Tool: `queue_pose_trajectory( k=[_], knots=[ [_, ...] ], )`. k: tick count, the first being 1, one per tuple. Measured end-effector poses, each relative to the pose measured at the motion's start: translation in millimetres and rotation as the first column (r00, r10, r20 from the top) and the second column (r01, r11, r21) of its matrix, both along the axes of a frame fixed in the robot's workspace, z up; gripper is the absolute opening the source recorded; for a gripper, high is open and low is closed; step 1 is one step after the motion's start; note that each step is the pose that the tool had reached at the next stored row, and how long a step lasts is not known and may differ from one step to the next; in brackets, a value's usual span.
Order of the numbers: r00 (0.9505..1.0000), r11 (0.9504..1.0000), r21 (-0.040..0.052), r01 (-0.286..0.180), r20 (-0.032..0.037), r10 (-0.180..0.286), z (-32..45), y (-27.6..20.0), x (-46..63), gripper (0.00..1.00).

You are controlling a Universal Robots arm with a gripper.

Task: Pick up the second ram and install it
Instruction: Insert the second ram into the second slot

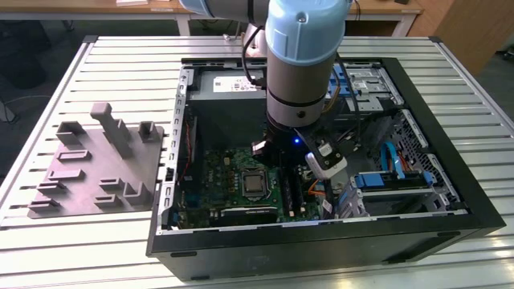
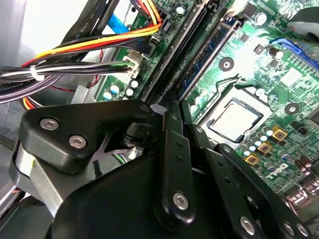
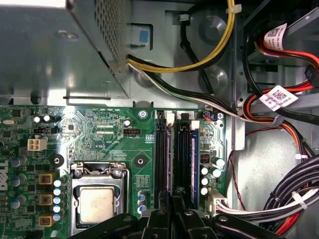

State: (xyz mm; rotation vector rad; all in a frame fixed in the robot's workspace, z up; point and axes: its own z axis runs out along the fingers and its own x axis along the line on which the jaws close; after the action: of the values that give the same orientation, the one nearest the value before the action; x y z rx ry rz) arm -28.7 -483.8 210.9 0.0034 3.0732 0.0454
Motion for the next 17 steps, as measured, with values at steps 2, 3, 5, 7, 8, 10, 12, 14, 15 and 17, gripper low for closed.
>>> queue_pose_trajectory(
  k=[2,3,5,7,8,10,12,14,15,17],
  knots=[
    [1.0000,1.0000,0.0000,0.000,0.0000,0.000,0.0,0.0,0.0,0.14],
    [1.0000,1.0000,0.0002,0.000,0.0001,0.000,-0.1,0.0,0.1,0.15],
    [1.0000,1.0000,0.0002,0.000,0.0001,0.000,-0.1,0.0,0.1,0.20],
    [1.0000,1.0000,0.0001,0.000,0.0001,0.000,0.0,0.0,0.1,0.27],
    [1.0000,1.0000,-0.0002,0.000,-0.0001,0.000,0.4,0.0,0.1,0.27],
    [1.0000,1.0000,0.0001,0.000,0.0000,0.000,7.0,0.0,0.1,0.27],
    [1.0000,1.0000,0.0002,0.000,0.0001,0.000,16.1,0.0,0.1,0.27],
    [1.0000,1.0000,-0.0001,0.000,0.0000,0.000,25.1,0.6,0.1,0.27],
    [1.0000,1.0000,-0.0001,0.000,0.0000,0.000,29.6,1.4,0.1,0.27],
    [1.0000,1.0000,0.0000,0.000,0.0001,0.000,38.5,1.8,0.2,0.19]
  ],
)
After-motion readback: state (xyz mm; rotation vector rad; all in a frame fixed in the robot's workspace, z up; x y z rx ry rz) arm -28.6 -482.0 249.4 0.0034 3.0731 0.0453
